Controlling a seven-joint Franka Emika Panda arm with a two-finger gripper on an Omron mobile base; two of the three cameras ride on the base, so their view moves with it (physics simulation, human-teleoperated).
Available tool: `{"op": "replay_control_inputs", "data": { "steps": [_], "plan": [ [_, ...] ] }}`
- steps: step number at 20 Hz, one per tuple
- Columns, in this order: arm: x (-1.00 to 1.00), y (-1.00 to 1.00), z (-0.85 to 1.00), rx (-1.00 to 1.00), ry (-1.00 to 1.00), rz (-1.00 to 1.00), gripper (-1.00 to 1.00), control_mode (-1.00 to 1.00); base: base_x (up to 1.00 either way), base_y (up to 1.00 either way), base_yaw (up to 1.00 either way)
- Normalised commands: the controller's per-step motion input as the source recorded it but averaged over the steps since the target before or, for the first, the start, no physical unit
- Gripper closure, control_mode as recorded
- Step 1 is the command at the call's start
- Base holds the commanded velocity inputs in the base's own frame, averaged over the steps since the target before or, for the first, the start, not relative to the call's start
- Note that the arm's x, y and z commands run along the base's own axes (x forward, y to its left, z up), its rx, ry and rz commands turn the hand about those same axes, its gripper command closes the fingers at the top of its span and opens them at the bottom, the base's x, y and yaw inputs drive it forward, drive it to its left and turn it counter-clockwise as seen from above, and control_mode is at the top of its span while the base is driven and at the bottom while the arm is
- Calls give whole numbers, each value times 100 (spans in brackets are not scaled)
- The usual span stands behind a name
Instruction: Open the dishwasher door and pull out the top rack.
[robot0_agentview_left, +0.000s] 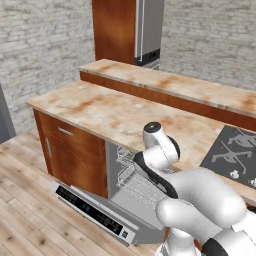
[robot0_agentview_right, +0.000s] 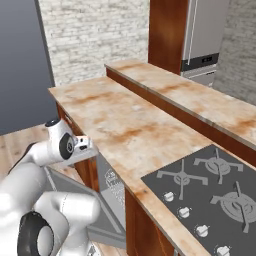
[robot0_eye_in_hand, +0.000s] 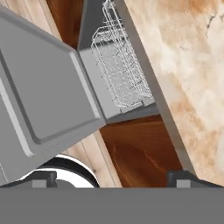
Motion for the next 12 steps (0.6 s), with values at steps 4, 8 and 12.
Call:
{"op": "replay_control_inputs", "data": {
  "steps": [4,8,12],
  "plan": [
    [7,-15,0,23,7,1,-100,-100,0,0,0],
    [-21,0,-2,19,4,0,-100,-100,0,0,0],
    [0,0,0,0,0,0,-100,100,-73,7,-2]
  ]
}}
